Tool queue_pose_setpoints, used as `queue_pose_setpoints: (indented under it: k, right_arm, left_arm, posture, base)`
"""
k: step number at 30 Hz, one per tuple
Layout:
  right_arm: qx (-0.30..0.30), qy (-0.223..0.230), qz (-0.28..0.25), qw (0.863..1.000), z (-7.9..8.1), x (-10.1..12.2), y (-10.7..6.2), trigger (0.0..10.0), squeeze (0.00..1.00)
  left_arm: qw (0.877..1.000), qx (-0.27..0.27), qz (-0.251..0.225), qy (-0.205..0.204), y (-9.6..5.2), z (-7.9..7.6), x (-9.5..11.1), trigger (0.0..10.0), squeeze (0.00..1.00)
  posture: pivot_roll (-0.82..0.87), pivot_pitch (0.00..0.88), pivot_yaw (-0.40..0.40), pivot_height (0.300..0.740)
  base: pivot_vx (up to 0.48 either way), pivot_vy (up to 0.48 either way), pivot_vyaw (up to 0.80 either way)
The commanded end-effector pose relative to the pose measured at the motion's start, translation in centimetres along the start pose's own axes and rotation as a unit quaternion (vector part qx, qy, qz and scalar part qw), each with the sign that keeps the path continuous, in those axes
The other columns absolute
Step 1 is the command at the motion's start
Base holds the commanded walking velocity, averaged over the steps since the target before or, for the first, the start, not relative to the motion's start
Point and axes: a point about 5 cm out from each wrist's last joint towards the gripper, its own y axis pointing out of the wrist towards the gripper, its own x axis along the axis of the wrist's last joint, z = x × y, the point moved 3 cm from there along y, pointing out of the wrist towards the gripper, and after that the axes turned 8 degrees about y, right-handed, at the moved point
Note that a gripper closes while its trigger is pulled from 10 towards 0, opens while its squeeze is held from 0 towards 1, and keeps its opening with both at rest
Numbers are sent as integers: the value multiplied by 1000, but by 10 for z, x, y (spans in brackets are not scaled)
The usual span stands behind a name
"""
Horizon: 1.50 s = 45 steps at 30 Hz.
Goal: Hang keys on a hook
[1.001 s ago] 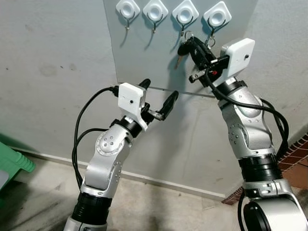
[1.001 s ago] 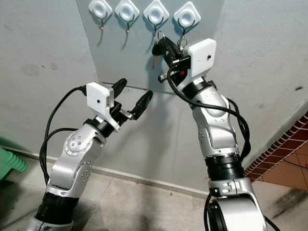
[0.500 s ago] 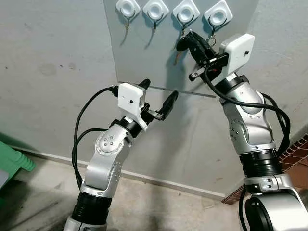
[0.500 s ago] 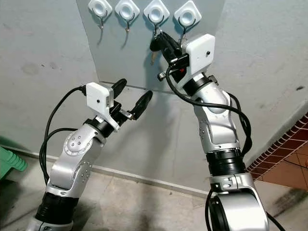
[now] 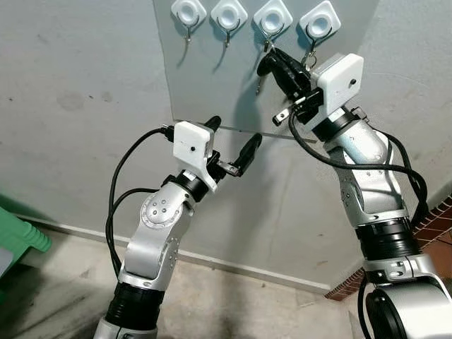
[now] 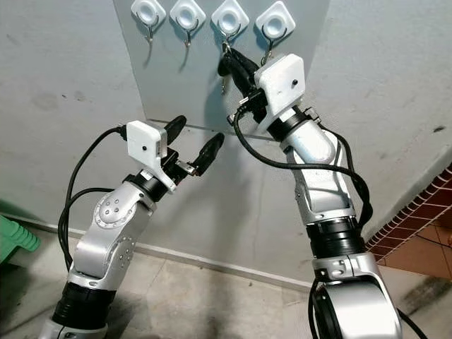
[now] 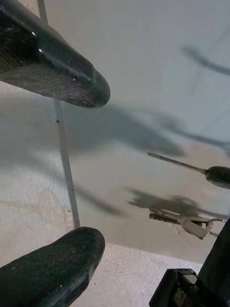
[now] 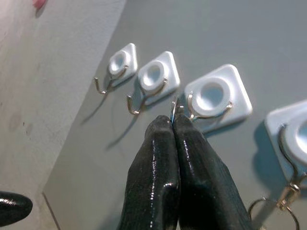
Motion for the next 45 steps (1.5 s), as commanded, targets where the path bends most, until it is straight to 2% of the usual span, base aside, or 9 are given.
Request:
queue_pose_setpoints:
  k: [1, 14, 19, 26, 27, 36, 41, 42, 45]
  right_arm:
    - [19, -32, -7, 999, 5, 5, 4, 10000, 0]
    - [55, -110, 10, 992, 11, -1, 2, 10000, 0]
    - [96, -200, 30, 975, 18, -10, -3, 10000, 0]
    - [123, -237, 55, 962, 24, -26, -12, 10000, 0]
    - [126, -234, 63, 962, 25, -31, -16, 10000, 1000]
    - [124, -286, 87, 946, 23, -47, -30, 10000, 1000]
    - [31, -212, 97, 972, 8, -52, -36, 10000, 996]
    - [-10, -152, 98, 983, 4, -53, -38, 10000, 0]
    - [-59, -61, 95, 992, 1, -56, -43, 10000, 0]
  left_arm:
    - [1000, 3, -5, 3, 0, 1, 4, 10000, 0]
    - [1000, 6, -6, 0, -1, 1, 4, 10000, 0]
    - [1000, 8, -6, -2, -1, 1, 4, 10000, 0]
    - [1000, 9, -6, -3, -2, 0, 4, 10000, 0]
    - [1000, 9, -6, -4, -2, 0, 4, 10000, 0]
    - [1000, 15, -1, -5, -4, 2, 1, 10000, 0]
    - [1000, 21, 4, -8, -6, 3, -1, 10000, 0]
    - [1000, 22, 5, -8, -7, 2, -2, 10000, 0]
    - [1000, 29, 8, -8, -8, 3, -4, 10000, 0]
  posture:
    - [-46, 88, -16, 740]
    - [-45, 76, -19, 740]
    - [-44, 71, -20, 740]
    - [-43, 66, -22, 740]
    - [-42, 70, -22, 740]
    - [-40, 84, -24, 740]
    - [-42, 89, -25, 740]
    - [-41, 92, -25, 740]
    - [-41, 96, -25, 740]
  base:
    - [0, 0, 0]
    - [0, 0, 0]
    - [0, 0, 0]
    - [0, 0, 0]
    - [0, 0, 0]
    - [0, 0, 0]
    - [0, 0, 0]
    - [0, 0, 0]
    - [0, 0, 0]
